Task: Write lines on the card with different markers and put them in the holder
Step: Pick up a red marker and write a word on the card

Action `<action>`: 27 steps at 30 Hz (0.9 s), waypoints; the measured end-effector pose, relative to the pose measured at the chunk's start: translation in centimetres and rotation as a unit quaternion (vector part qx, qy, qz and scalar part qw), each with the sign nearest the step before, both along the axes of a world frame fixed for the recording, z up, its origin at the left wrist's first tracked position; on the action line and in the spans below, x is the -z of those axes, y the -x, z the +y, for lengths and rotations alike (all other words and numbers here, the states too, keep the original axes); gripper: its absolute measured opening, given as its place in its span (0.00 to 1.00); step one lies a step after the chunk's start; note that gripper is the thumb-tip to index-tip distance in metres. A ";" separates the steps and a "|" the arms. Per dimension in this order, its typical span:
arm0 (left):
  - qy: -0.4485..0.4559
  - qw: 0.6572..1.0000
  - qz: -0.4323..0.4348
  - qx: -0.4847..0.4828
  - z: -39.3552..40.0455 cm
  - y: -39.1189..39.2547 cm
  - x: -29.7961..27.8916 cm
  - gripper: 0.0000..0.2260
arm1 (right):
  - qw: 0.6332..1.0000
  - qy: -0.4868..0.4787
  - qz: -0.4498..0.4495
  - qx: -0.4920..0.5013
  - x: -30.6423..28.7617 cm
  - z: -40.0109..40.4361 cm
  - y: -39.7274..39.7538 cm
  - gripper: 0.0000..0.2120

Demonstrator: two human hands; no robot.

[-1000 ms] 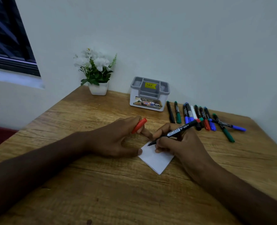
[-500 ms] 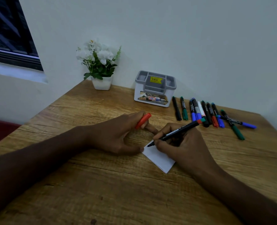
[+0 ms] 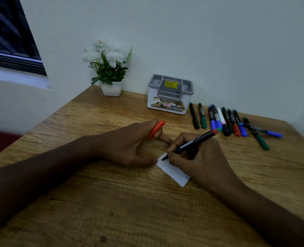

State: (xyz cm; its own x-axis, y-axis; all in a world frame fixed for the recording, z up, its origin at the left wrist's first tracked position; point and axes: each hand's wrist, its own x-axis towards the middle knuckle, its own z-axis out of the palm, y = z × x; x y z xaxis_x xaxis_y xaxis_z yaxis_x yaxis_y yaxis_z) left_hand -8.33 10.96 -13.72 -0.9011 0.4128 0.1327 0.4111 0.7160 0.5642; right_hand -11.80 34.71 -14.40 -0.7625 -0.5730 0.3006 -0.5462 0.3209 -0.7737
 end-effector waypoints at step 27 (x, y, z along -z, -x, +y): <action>0.042 0.999 -0.005 -0.013 0.1 -0.2 -0.1 0.24 | 0.999 -0.012 -0.016 0.033 0.3 0.2 0.5 0.02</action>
State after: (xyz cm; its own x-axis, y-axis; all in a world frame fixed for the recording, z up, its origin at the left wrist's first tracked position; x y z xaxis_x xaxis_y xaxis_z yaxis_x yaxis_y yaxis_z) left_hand -8.14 11.04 -13.61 -0.9127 0.3986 0.0900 0.3869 0.7719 0.5045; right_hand -12.26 34.88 -14.74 -0.8085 -0.5269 0.2622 -0.4976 0.3741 -0.7826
